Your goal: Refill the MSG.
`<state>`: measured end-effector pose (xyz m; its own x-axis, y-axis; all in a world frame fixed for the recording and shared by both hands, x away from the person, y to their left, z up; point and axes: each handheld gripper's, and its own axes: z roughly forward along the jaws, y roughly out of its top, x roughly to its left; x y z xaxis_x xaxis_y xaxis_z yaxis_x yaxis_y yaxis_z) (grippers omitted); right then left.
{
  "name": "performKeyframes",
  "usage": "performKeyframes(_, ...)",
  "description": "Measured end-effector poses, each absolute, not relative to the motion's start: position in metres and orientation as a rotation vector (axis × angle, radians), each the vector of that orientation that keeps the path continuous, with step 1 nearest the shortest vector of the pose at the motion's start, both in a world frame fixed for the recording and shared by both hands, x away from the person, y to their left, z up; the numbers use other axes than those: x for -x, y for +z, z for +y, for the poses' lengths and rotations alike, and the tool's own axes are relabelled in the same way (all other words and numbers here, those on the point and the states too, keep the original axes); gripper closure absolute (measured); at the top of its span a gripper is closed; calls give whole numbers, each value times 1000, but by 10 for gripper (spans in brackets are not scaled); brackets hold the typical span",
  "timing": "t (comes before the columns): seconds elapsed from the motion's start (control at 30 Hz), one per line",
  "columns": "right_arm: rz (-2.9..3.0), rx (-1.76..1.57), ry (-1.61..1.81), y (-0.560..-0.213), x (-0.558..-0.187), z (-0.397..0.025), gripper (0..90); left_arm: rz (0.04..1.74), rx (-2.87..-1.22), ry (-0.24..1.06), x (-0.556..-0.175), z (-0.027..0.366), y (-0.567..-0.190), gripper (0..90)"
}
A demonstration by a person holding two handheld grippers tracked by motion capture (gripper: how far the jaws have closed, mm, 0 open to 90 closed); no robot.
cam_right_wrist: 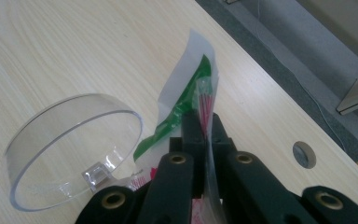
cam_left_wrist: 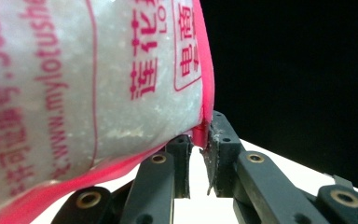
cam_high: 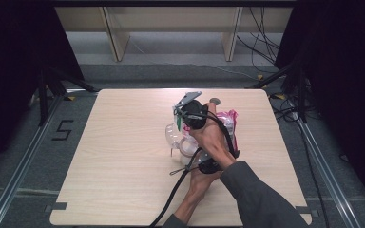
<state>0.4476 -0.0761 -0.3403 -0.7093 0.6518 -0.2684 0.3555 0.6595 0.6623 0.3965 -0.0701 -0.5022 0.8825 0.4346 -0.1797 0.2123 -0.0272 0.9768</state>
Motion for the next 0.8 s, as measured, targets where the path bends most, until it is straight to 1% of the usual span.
performKeyframes(0.03,2377,-779,802,-340,-448,-77,900,503,-1616,205,-398,-70,-503,804)
performKeyframes(0.07,2374,-776,805,-339,-448,-79,900,544,-1541,177,-396,-76,-503,804)
performKeyframes(0.33,2362,-796,854,-336,-444,-87,900,572,-1566,190,-395,-74,-510,799)
performKeyframes(0.4,2363,-784,868,-335,-443,-90,900,552,-1636,239,-396,-68,-510,798)
performKeyframes(0.47,2350,-803,885,-335,-441,-92,900,583,-1612,214,-394,-70,-511,797)
performKeyframes(0.5,2358,-797,895,-334,-441,-94,900,593,-1625,231,-394,-68,-512,797)
performKeyframes(0.8,2316,-853,998,-328,-433,-110,900,615,-1634,239,-392,-66,-514,791)
